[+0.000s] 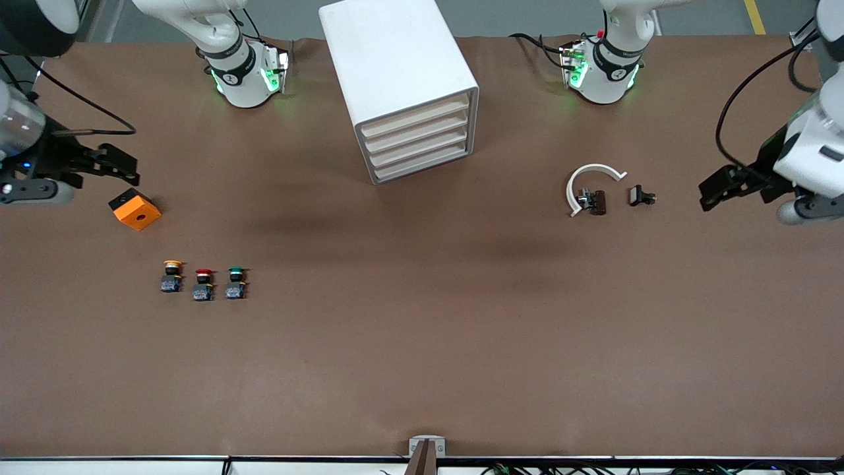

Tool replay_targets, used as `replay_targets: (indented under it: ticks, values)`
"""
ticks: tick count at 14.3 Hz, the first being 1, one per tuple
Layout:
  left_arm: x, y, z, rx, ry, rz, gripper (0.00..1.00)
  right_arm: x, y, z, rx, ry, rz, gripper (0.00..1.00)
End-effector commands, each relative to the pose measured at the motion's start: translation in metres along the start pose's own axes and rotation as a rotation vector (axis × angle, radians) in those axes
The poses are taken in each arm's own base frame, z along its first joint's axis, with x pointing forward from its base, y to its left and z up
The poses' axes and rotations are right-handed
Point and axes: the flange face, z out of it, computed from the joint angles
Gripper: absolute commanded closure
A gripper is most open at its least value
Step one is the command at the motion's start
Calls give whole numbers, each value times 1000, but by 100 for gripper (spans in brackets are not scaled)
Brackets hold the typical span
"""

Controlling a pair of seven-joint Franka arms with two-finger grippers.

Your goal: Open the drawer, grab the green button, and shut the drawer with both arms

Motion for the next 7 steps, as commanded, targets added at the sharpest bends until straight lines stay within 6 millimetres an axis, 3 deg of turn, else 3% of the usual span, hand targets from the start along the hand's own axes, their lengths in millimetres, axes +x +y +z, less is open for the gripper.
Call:
replay_targets:
  ticks: [1, 3, 7]
  values:
    - [-28, -20, -11, -12, -23, 88, 0, 3, 22, -15, 0, 20, 3, 0]
    - [-43, -27, -12, -29, -34, 71, 0, 1, 33, -25, 0, 39, 17, 0]
    - [-56, -30, -16, -72, -36, 52, 0, 2, 29, -36, -4, 62, 7, 0]
